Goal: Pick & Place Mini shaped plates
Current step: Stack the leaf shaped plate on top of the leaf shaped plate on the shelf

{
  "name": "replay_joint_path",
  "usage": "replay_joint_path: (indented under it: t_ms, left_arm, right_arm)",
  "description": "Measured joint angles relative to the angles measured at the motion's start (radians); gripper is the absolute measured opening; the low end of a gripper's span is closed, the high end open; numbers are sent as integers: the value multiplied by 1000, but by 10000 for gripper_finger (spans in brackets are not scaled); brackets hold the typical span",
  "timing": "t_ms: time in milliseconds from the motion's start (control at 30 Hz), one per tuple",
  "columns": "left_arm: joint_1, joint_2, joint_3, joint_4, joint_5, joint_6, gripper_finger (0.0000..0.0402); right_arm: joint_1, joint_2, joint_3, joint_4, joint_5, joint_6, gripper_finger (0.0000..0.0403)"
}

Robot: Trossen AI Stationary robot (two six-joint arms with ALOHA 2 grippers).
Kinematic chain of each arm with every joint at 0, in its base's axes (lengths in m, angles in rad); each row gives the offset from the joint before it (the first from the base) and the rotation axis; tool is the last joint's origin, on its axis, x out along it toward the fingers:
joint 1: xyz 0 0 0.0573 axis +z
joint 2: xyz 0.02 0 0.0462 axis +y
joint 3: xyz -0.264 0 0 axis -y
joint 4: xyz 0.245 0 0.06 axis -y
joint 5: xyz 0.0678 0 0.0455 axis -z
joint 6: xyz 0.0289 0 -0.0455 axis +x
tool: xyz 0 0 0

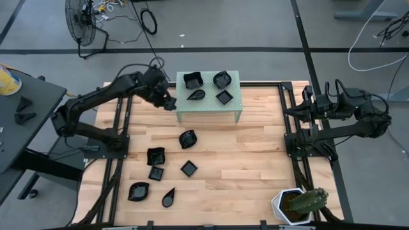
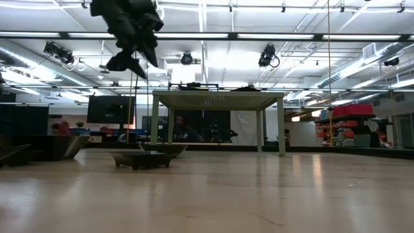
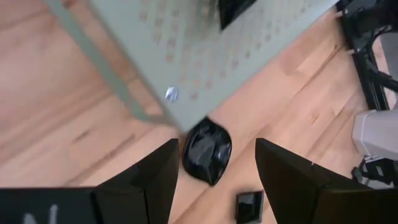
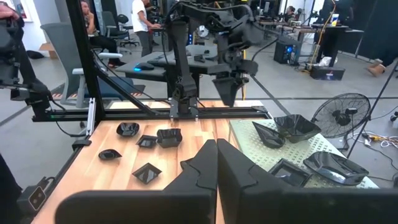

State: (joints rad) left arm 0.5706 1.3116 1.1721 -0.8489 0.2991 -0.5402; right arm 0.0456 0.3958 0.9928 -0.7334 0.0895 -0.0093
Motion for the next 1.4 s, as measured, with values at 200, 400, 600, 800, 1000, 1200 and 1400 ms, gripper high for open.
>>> replay_joint_path:
  t_ms: [200, 400, 600, 800, 1000, 1200, 1400]
  left_arm:
    - [-61, -49, -99, 9, -15, -25, 218]
    - [-143, -50, -149, 6, -33, -28, 218]
    - [-214, -50, -216, 25, -72, -85, 218]
    - [-262, -49, -323, 125, -122, -168, 218]
    - [-295, -49, -386, 241, -191, -215, 218]
    - [-306, -48, -433, 294, -229, -260, 218]
    - [-345, 9, -435, 402, -236, -228, 218]
  right_arm:
    - [0, 0, 0, 0, 0, 0, 4]
    - [0, 0, 0, 0, 0, 0, 4]
    - [0, 0, 0, 0, 0, 0, 4]
    - [0, 0, 0, 0, 0, 0, 4]
    - [0, 0, 0, 0, 0, 0, 4]
    - [0, 0, 0, 0, 0, 0, 4]
    - [0, 0, 0, 0, 0, 0, 4]
